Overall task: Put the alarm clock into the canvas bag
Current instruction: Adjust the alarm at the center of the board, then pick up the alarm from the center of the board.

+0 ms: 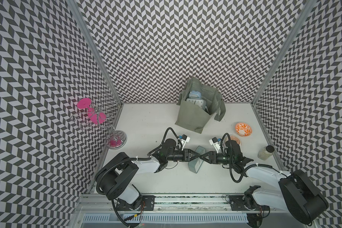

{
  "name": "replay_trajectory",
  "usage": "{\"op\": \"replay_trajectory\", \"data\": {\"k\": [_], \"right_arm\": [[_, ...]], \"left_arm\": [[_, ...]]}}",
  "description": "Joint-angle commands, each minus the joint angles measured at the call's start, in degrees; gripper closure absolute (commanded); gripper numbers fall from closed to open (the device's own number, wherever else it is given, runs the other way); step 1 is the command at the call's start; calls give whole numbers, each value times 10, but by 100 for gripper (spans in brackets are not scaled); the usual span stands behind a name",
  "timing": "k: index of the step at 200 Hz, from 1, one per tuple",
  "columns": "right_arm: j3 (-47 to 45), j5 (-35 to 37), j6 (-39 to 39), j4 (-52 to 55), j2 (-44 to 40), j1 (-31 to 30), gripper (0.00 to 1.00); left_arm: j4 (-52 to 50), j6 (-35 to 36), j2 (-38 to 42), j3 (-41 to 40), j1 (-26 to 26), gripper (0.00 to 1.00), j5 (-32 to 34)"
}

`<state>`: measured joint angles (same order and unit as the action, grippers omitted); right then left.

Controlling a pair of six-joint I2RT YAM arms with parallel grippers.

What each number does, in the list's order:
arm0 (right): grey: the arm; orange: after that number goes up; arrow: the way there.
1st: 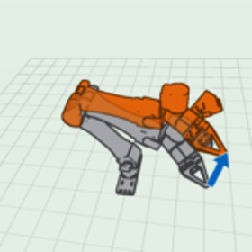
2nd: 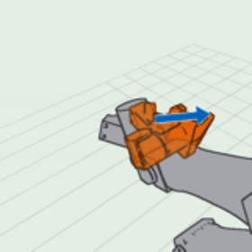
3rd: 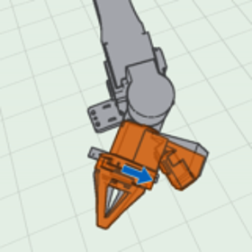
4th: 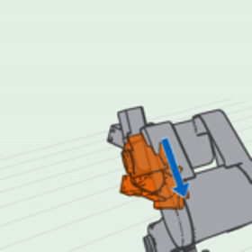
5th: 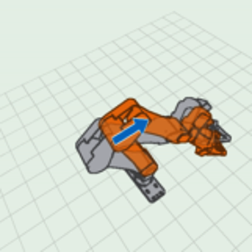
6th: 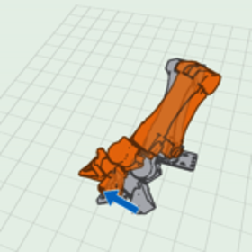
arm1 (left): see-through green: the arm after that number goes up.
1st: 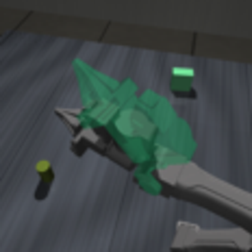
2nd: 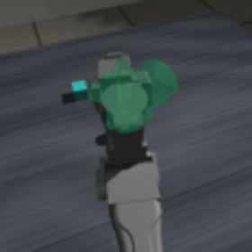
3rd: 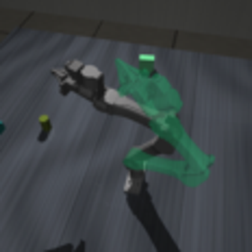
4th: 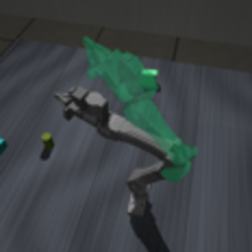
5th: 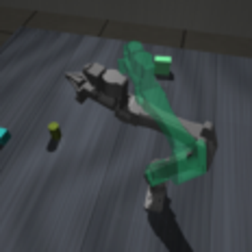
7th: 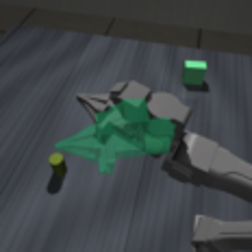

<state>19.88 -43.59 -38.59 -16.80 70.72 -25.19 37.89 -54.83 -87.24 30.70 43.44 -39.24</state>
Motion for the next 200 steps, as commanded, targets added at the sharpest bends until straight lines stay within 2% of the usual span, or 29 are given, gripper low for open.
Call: {"op": "replay_trajectory", "data": {"k": [1, 54, 97, 117, 140, 169, 200], "right_arm": [[-10, 2, 12, -10, -24, 8, 51], [-22, 67, 50, 96, -112, 36, 49], [-10, 138, 65, 181, -190, 49, 44], [3, 176, 79, 219, -222, 57, 35], [7, 204, 83, 237, -258, 68, 26], [3, 210, 76, 238, -279, 72, 23], [2, 206, 70, 234, -281, 73, 22]], "left_arm": [[-30, 1, 9, 14, 10, 63, 14], [-80, 28, 6, 52, 27, 63, 29], [-197, 97, 28, 114, 34, 61, 80], [-309, 159, 36, 161, 47, 54, 146], [-439, 226, 23, 221, 79, 38, 260], [-522, 265, -11, 266, 118, 22, 353], [-582, 286, -65, 312, 151, 17, 422]]}}
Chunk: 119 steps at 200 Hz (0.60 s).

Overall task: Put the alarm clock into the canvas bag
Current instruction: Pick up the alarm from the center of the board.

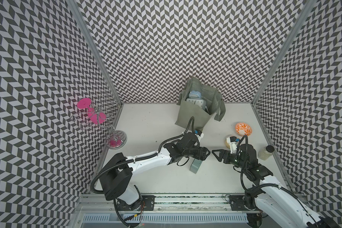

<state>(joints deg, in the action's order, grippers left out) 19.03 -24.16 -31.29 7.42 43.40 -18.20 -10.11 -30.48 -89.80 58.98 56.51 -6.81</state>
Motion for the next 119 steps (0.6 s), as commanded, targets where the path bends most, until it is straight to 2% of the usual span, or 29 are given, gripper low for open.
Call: {"op": "replay_trajectory", "data": {"k": [1, 33, 58, 119], "right_arm": [[10, 11, -4, -8, -8, 3, 22], [12, 7, -5, -11, -8, 4, 22], [13, 3, -7, -14, -7, 4, 22], [30, 3, -4, -18, 6, 4, 22]], "left_arm": [[-104, 42, -40, 30, 21, 17, 100], [-117, 46, -71, 47, 34, 16, 121], [-115, 48, -82, 46, 34, 21, 126], [-119, 47, -45, 49, 33, 52, 161]]}}
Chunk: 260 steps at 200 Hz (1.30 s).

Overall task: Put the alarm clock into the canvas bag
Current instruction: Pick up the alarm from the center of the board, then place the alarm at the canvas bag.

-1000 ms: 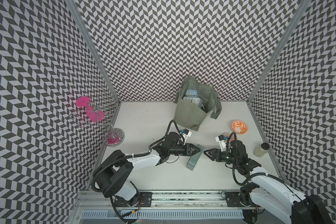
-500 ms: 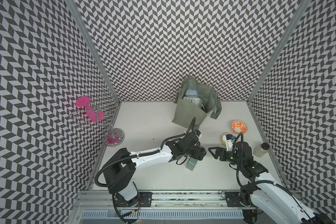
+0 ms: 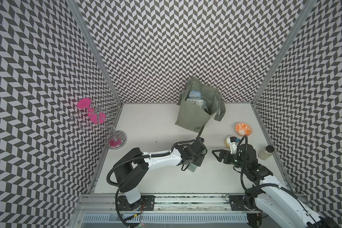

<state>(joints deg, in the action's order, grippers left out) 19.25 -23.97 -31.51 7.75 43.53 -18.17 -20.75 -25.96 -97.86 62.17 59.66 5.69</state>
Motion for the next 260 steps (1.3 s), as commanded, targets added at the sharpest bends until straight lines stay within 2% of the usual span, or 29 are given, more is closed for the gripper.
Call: {"op": "replay_trajectory", "data": {"k": [1, 40, 70, 103, 116, 155, 170, 197, 215, 260], "right_arm": [[29, 1, -1, -21, 5, 4, 22], [79, -26, 25, -32, 17, 4, 23], [136, -26, 40, -28, 17, 4, 23], [220, 3, 44, -14, 37, 4, 23], [260, 11, 50, -2, 56, 4, 24], [378, 69, 65, 25, 125, 19, 24], [422, 71, 64, 26, 166, 36, 24], [496, 68, 69, 36, 252, 59, 36], [527, 78, 73, 31, 294, 69, 40], [606, 84, 88, 51, 407, 77, 40]], "left_arm": [[-12, 3, 37, 17, 2, 53, 37], [12, 32, 122, 26, -23, 60, 70], [112, 84, 196, 36, -71, 65, 40], [207, 139, 220, 99, -116, 68, 26], [223, 153, 201, 145, -138, 68, 3], [189, 182, 104, 309, -178, 66, -33], [177, 181, 59, 363, -204, 66, -77], [132, 180, -29, 467, -244, 68, -142], [126, 189, -72, 507, -260, 69, -183], [152, 206, -138, 553, -287, 71, -266]]}}
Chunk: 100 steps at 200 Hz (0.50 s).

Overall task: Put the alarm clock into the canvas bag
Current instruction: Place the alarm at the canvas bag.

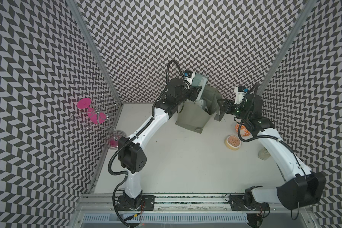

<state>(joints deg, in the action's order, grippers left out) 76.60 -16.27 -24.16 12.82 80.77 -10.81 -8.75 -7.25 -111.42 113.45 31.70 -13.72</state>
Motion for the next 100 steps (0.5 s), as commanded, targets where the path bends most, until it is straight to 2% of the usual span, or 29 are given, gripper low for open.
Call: {"op": "replay_trajectory", "data": {"k": [1, 70, 100], "right_arm": [[33, 7, 14, 0, 36, 3, 40], [80, 71, 31, 24, 120, 3, 40], [92, 43, 38, 28, 144, 3, 51]], "left_arm": [[32, 19, -4, 42, -8, 71, -73], [74, 91, -33, 47, -17, 74, -119], [52, 121, -57, 63, -19, 75, -124]]}}
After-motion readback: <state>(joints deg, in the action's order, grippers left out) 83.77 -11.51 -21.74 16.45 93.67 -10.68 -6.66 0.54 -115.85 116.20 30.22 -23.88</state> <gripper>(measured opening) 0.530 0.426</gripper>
